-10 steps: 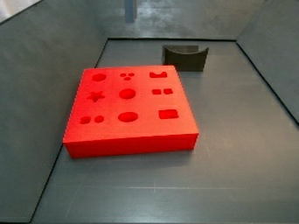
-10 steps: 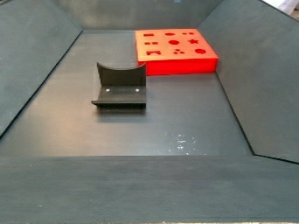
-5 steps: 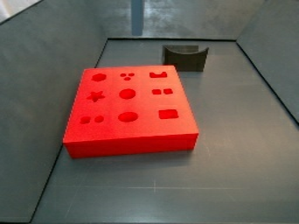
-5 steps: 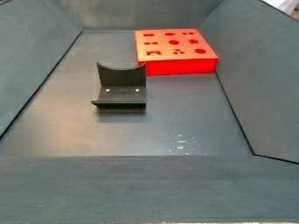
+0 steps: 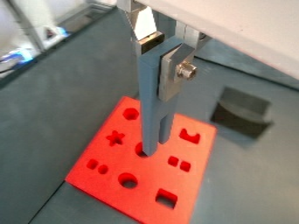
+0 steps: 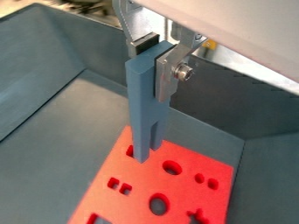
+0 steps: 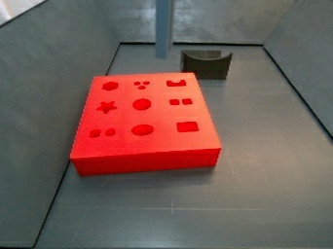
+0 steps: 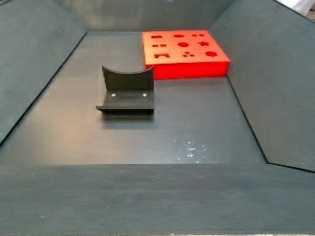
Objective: Pick up the double-square object. Move up. Move to above the board. Insert the double-square object.
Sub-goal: Insert the double-square object.
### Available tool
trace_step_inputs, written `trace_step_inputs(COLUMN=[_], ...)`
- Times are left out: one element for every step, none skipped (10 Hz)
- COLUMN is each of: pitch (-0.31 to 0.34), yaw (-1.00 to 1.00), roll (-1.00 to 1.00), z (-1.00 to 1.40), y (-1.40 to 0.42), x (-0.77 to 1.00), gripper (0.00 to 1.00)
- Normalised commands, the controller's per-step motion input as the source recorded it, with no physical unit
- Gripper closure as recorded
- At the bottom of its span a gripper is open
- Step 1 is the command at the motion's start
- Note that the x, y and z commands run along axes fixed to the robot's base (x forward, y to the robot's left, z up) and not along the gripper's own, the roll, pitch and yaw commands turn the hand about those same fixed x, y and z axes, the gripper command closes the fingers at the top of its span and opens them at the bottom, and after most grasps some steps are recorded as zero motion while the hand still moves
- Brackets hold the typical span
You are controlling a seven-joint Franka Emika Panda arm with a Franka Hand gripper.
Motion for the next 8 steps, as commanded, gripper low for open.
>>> trace_step_inputs(pitch=[0.000, 0.000, 0.000, -0.017, -0.014, -0.019, -0.011, 0.000], yaw=[-0.71, -0.62, -0.61, -0.86, -0.94, -0.95, -0.95, -0.86], roll=[0.00, 0.00, 0.01, 0.05, 0.04, 0.03, 0.03, 0.02], z=[-0.37, -0.30, -0.37, -0.42, -0.39, -0.38, -0.38, -0.32], y=[-0.15, -0.15, -0.15, 0.00, 0.07, 0.07, 0.07, 0.16], x=[0.35, 0.46, 0.47, 0.25, 0.17, 0.15, 0.14, 0.21], gripper=[1.00, 1.00, 1.00, 1.00, 1.00, 1.00, 1.00, 1.00])
